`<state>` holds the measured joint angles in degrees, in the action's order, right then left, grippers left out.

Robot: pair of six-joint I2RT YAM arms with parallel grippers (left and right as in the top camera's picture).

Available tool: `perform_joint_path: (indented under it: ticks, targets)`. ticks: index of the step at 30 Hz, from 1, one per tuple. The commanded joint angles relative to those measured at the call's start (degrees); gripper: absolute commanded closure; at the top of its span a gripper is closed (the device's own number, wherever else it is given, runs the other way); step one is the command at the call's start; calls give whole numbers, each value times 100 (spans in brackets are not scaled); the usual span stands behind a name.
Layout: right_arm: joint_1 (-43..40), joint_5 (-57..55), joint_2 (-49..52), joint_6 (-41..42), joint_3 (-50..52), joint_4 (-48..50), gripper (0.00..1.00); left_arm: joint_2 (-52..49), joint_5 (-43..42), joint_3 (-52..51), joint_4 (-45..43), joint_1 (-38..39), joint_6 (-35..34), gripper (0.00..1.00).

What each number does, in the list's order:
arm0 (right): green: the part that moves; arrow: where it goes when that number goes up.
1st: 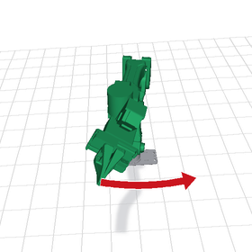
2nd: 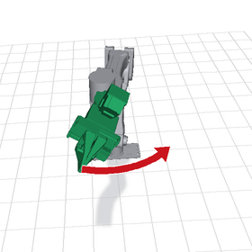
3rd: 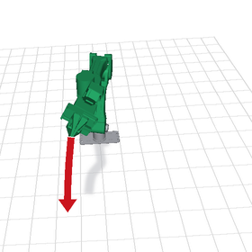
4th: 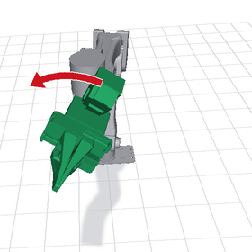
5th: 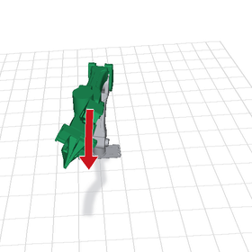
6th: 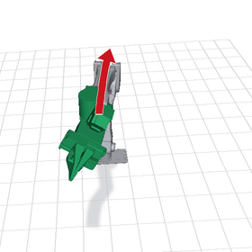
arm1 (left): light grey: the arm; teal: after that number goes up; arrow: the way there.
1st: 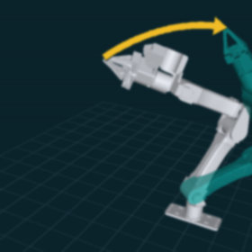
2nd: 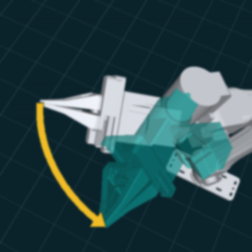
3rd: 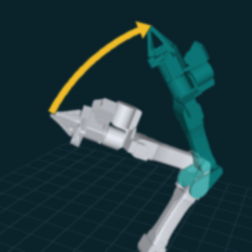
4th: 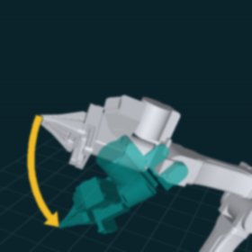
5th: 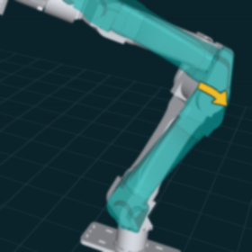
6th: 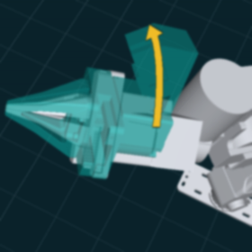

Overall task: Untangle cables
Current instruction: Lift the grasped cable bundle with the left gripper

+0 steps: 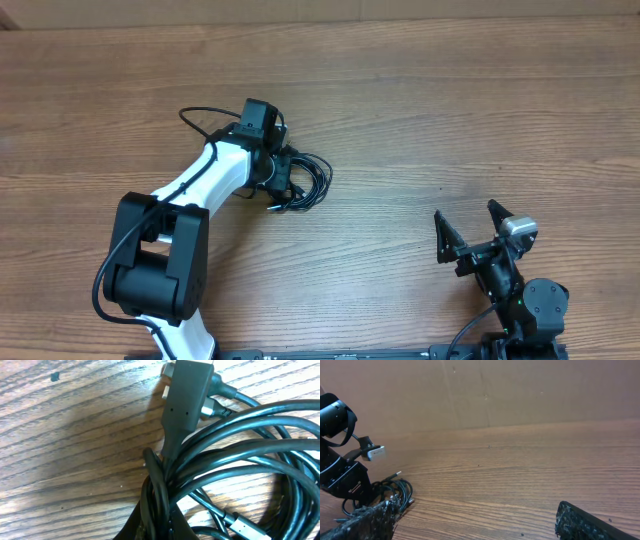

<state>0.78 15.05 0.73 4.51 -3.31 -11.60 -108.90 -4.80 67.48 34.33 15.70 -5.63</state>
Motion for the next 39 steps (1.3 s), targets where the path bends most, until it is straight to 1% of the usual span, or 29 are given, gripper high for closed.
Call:
perform_joint_path:
  ticks: [1, 3, 6, 13, 17, 24, 27, 33, 37, 39]
  targets:
    - [-13, 22, -33, 55, -35, 15, 0, -92, -295, 72, 0, 7, -66, 96]
    - [-13, 22, -33, 52, -35, 15, 0, -92, -337, 72, 33, 7, -195, 96]
    - [-13, 22, -33, 55, -35, 15, 0, -92, -678, 72, 92, 7, -415, 96]
    - [-13, 22, -33, 55, -35, 15, 0, -92, -1891, 72, 118, 7, -1141, 96]
    - [-13, 22, -33, 55, -35, 15, 0, -92, -2365, 72, 122, 7, -1285, 96]
    - [-13, 22, -33, 52, -35, 15, 0, -92, -3311, 72, 118, 7, -1287, 96]
    - [-13, 22, -33, 55, -35, 17, 0, -92, -3480, 72, 118, 7, -1287, 96]
    - [-13, 22, -33, 52, -35, 17, 0, -92, -3488, 72, 120, 7, -1303, 96]
    - [-13, 22, -33, 52, -35, 15, 0, -92, -3484, 72, 98, 7, -1591, 96]
    - [-13, 22, -33, 55, -35, 15, 0, -92, -3482, 72, 63, 7, -1591, 96]
